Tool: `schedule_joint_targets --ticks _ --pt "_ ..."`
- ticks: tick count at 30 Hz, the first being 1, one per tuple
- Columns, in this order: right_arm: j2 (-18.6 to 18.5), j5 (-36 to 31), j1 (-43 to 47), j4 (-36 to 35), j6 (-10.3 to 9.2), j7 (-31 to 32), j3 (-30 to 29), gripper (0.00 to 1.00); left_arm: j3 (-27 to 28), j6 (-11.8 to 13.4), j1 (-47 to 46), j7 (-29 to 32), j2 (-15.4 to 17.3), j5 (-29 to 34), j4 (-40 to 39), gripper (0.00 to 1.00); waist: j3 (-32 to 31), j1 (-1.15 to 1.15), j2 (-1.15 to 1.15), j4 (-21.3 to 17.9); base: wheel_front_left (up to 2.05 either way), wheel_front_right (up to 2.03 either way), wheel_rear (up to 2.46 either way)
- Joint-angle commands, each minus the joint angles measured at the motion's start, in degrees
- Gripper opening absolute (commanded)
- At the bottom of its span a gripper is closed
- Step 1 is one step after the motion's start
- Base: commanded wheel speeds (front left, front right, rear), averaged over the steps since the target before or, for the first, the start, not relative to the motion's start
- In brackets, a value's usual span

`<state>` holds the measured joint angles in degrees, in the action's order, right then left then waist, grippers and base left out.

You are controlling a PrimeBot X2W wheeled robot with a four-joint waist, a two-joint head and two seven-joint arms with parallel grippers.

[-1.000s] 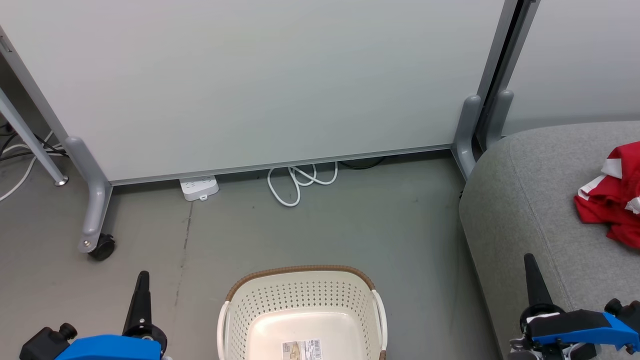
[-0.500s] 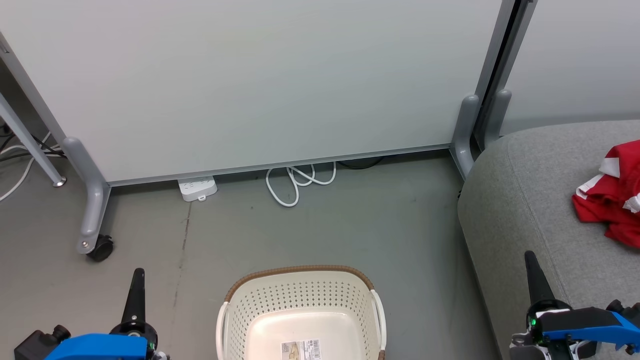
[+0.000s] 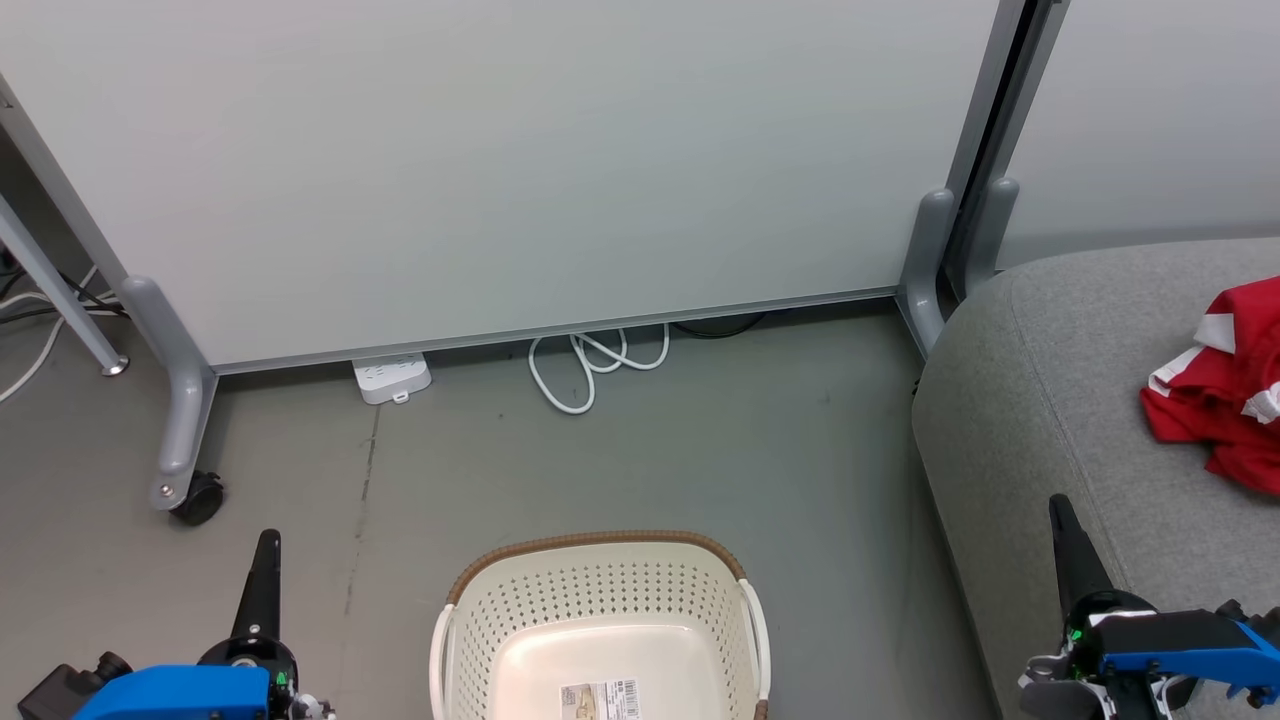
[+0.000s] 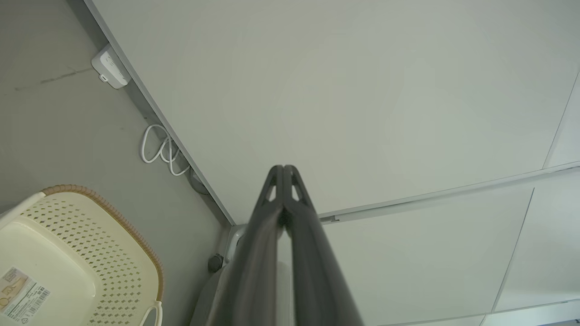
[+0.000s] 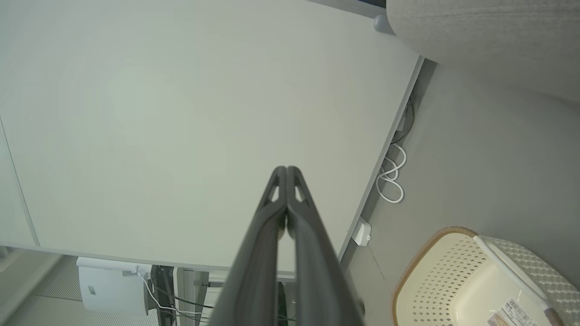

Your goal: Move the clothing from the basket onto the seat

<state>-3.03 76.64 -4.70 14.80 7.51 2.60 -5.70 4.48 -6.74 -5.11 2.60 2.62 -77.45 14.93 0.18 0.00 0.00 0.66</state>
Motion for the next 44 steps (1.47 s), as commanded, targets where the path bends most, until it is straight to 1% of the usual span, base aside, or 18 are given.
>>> schedule_joint_targets --ticks 1,35,44 --pt "0.1 1.5 -1.3 -0.5 -0.02 0.5 -0.2 0.00 0.4 -0.4 -1.1 0.5 0.3 -1.3 -0.6 0.00 0.0 0.00 0.00 0.0 0.00 0.00 0.00" --pt "0.2 15.8 -1.8 -0.9 -0.03 4.1 -0.9 0.00 2.2 -0.9 -1.4 4.1 0.4 -14.9 -1.0 0.00 0.0 0.00 0.00 -0.6 0.00 0.00 0.00" --pt "0.2 15.8 -1.8 -0.9 -0.03 4.2 -0.9 0.00 2.2 -0.9 -1.4 4.2 0.4 -15.0 -0.9 0.00 0.0 0.00 0.00 -0.7 0.00 0.00 0.00"
